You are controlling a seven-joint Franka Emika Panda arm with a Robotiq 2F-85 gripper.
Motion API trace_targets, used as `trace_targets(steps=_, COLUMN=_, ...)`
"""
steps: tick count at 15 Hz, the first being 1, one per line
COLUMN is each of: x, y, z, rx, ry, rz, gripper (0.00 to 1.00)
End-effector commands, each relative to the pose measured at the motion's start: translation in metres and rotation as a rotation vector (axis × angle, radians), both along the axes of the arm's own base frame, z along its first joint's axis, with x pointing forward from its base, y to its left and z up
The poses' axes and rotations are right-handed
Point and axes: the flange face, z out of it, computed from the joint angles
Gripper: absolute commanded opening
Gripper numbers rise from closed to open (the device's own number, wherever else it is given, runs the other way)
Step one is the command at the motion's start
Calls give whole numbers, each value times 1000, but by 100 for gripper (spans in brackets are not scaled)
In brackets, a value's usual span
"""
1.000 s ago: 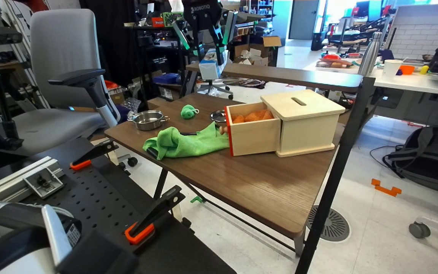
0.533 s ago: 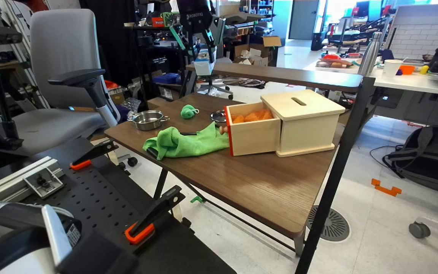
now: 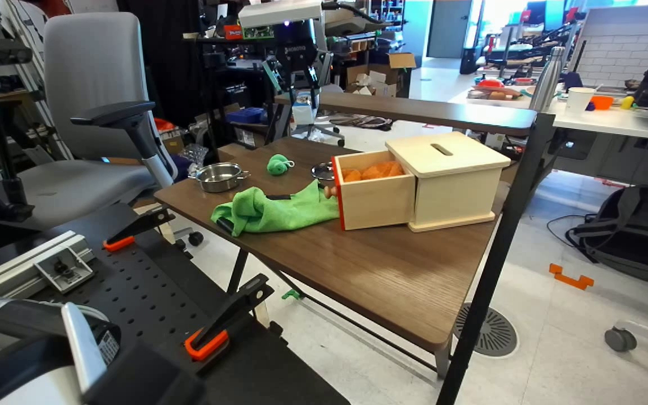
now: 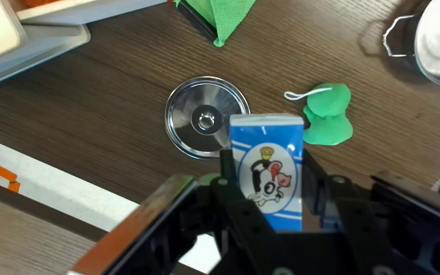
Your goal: Move the milk carton to the left
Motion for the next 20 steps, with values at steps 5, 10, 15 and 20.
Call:
trace_targets(steps=5, x=44, y=21, z=-56, rx=-119, ry=55, rz=13, gripper=17)
trace_targets(steps=10, x=54, y=29, z=-70, rx=-48, ry=138, rz=27, gripper=17)
trace_targets(steps=15, x=54, y=34, z=-75, rx=9, ry=255, rz=38, gripper=17)
trace_targets(steps=20, x=59, y=34, z=-95, rx=-12, ry=294, rz=18, gripper=17)
